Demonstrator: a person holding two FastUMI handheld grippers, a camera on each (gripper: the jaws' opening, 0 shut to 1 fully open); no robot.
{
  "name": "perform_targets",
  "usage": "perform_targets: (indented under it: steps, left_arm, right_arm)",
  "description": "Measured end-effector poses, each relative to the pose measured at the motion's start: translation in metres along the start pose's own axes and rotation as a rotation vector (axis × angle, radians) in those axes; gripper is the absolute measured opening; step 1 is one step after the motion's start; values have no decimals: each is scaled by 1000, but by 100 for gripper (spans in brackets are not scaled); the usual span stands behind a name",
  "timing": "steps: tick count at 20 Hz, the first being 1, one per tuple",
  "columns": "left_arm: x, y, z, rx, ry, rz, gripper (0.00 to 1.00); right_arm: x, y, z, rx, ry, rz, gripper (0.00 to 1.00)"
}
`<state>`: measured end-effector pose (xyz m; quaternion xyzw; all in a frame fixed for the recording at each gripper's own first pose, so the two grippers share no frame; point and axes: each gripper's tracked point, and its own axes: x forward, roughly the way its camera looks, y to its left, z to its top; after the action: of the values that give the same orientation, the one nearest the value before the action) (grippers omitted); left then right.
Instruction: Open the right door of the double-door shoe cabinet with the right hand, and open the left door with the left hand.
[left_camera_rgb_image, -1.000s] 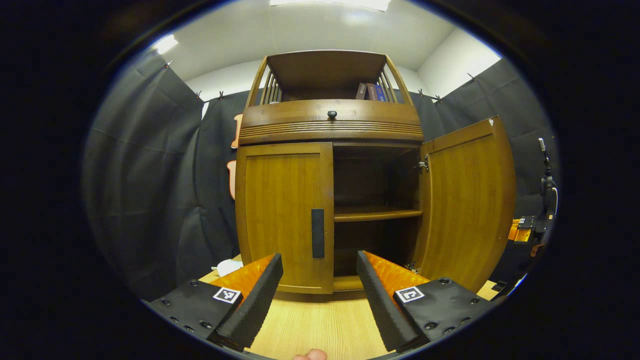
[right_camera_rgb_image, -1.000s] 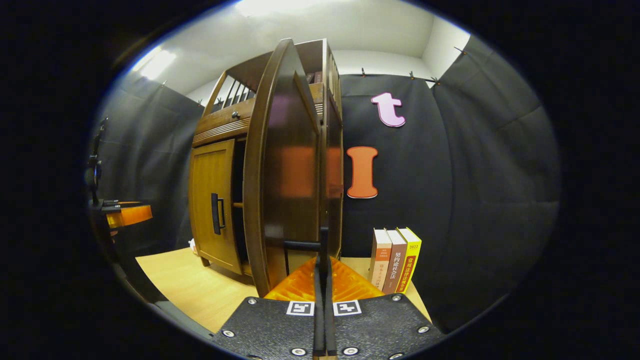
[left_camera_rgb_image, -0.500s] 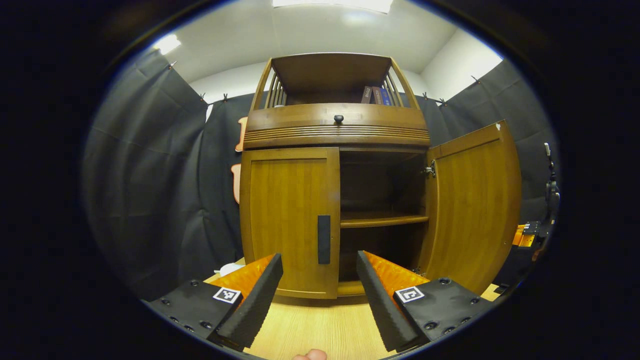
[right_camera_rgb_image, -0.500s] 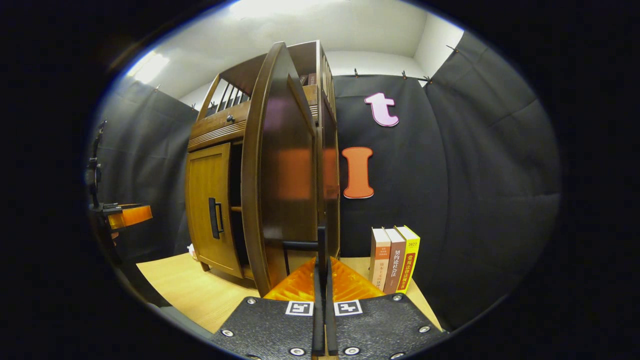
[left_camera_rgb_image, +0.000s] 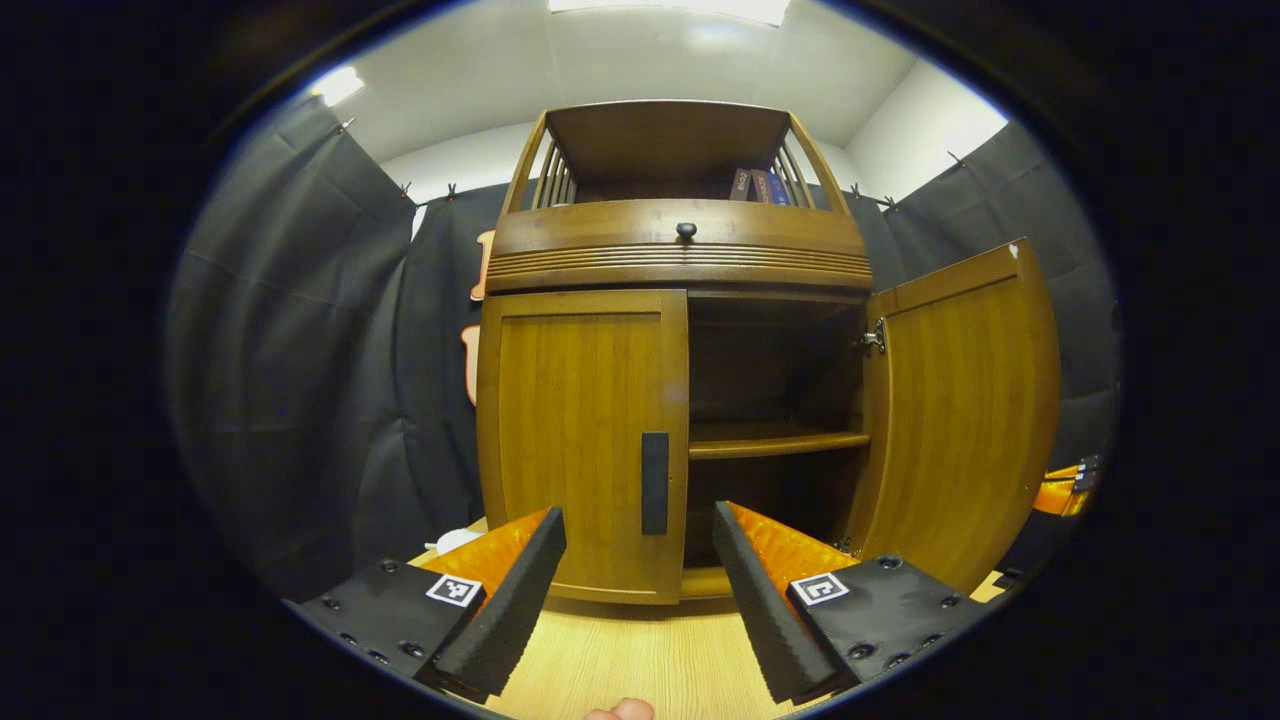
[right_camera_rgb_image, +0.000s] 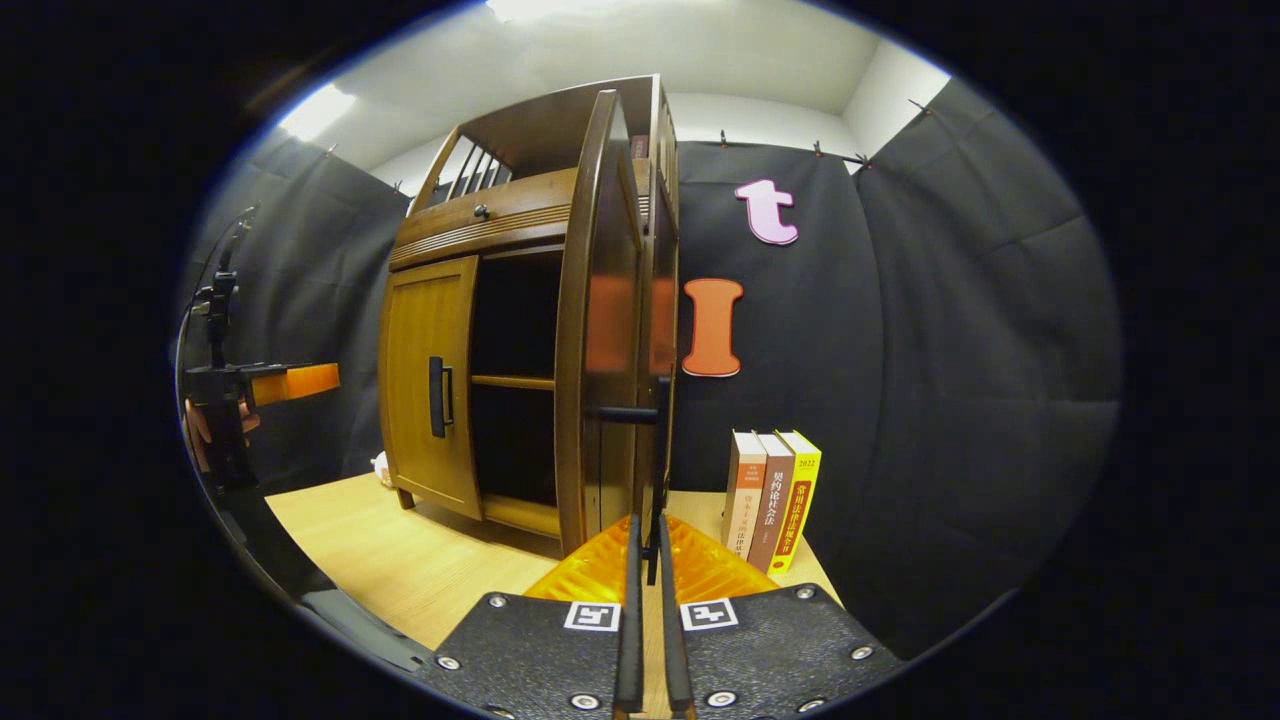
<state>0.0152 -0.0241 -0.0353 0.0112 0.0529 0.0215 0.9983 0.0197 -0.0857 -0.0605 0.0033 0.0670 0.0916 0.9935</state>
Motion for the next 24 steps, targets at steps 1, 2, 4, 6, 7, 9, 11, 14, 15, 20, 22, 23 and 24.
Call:
perform_targets:
  steps: [1, 2, 4, 6, 7, 9, 11, 14, 15, 20, 22, 23, 24]
  left_arm:
    - [9, 0, 5, 7, -14, -3, 94]
    - [18, 0, 11, 6, -27, -9, 94]
    - [39, -2, 19, -3, -42, -33, 94]
    - [60, -4, 26, -13, -48, -60, 94]
    - [70, -6, 28, -24, -49, -76, 94]
    - [88, -7, 29, -35, -41, -98, 94]
    - [109, -5, 23, -44, -17, -104, 94]
    - [135, -1, 11, -45, 1, -103, 94]
    - [144, 0, 10, -37, 6, -95, 94]
    - [179, 0, -10, -4, 47, -87, 94]
    - [190, -5, -23, -21, 74, -108, 94]
    - [194, -7, -30, -23, 82, -110, 96]
    - [198, -6, -36, -22, 84, -106, 94]
  right_arm:
    - [-2, 1, -2, 11, 0, -4, 8]
    - [-3, 1, -4, 16, 4, -11, 10]
    - [-4, 0, -7, 7, 13, -25, 23]
    - [-5, -5, -7, -7, 11, -47, 49]
    - [-3, -7, -5, -5, 8, -54, 47]
    - [-3, -13, -2, 13, 0, -71, 54]
    - [-3, -20, 1, 24, -10, -88, 70]
    - [-4, -23, 3, 31, -11, -95, 89]
    - [-3, -24, 3, 26, -10, -98, 83]
    - [-3, -27, 3, 22, -6, -111, 94]
    - [-3, -26, 3, 31, -4, -113, 94]
    - [-4, -26, 3, 33, -4, -114, 94]
    - [-4, -26, 4, 35, -5, -115, 88]
